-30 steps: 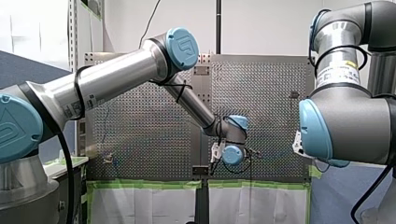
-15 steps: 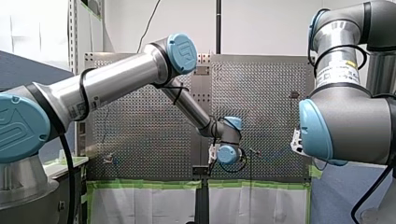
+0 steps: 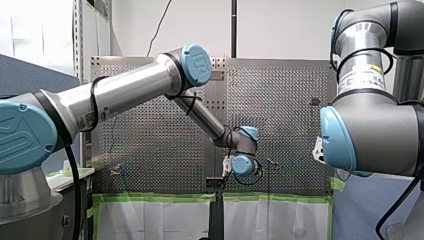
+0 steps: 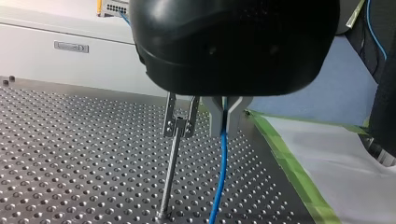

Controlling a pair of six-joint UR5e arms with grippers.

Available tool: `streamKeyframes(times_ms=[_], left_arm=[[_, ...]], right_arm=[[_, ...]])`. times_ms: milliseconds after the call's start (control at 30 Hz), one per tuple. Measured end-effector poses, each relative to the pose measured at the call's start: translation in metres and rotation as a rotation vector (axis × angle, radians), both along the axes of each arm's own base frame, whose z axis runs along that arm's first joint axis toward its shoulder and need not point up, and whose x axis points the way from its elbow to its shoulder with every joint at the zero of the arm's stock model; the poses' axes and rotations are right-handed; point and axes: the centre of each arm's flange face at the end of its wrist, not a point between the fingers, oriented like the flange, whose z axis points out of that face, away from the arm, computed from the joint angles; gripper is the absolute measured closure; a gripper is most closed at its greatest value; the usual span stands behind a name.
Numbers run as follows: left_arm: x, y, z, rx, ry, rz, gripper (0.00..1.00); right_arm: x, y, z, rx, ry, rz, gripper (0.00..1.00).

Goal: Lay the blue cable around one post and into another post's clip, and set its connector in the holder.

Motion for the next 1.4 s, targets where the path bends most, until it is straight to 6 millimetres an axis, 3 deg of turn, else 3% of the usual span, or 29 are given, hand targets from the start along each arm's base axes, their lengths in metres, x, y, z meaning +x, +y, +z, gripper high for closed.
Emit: streamKeyframes(times_ms=[1000, 1400], left_arm=[[0.035, 0.015, 0.006, -0.043, 0.008, -0.007, 0.94], [0.043, 0.009, 0.016, -0.062, -0.004, -0.021, 0.94]], right_arm=[[0.013, -0.003, 0.004, -0.01, -0.016, 0.022, 1.0], [0.016, -0.007, 0.008, -0.025, -0.067, 0.012, 1.0]])
